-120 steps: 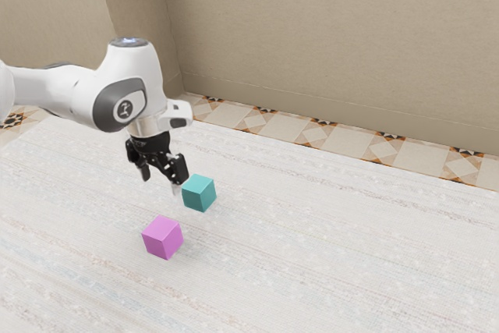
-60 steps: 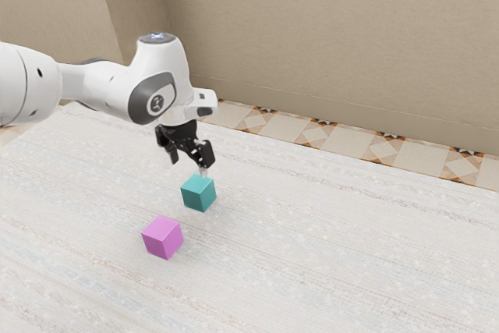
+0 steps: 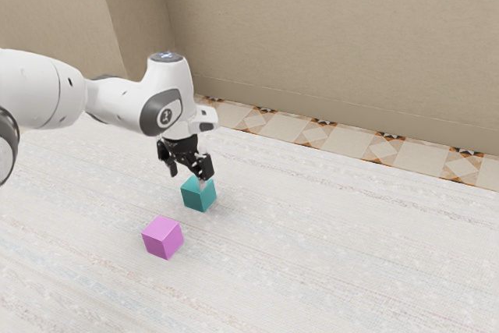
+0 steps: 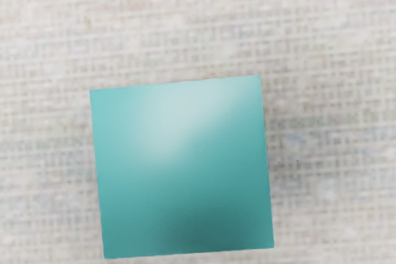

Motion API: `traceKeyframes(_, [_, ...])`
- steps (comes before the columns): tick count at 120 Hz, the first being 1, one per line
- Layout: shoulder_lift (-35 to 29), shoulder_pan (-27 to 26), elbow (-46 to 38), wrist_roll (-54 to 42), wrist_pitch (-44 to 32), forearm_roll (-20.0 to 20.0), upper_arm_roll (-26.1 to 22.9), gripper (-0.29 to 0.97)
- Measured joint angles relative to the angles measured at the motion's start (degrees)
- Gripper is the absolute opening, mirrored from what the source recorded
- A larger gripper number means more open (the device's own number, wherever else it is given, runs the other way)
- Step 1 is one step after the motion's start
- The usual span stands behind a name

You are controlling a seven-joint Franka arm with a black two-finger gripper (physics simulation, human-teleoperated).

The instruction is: Pick up the blue block with one arm, and put the blue block on the pink block with one arm

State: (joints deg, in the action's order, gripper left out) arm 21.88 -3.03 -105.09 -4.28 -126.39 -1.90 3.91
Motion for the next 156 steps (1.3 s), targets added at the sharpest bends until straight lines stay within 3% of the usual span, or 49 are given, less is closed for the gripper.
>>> traceKeyframes(156, [8.0,1.0,6.7,-0.6,0.1,2.5,-0.2,0.68])
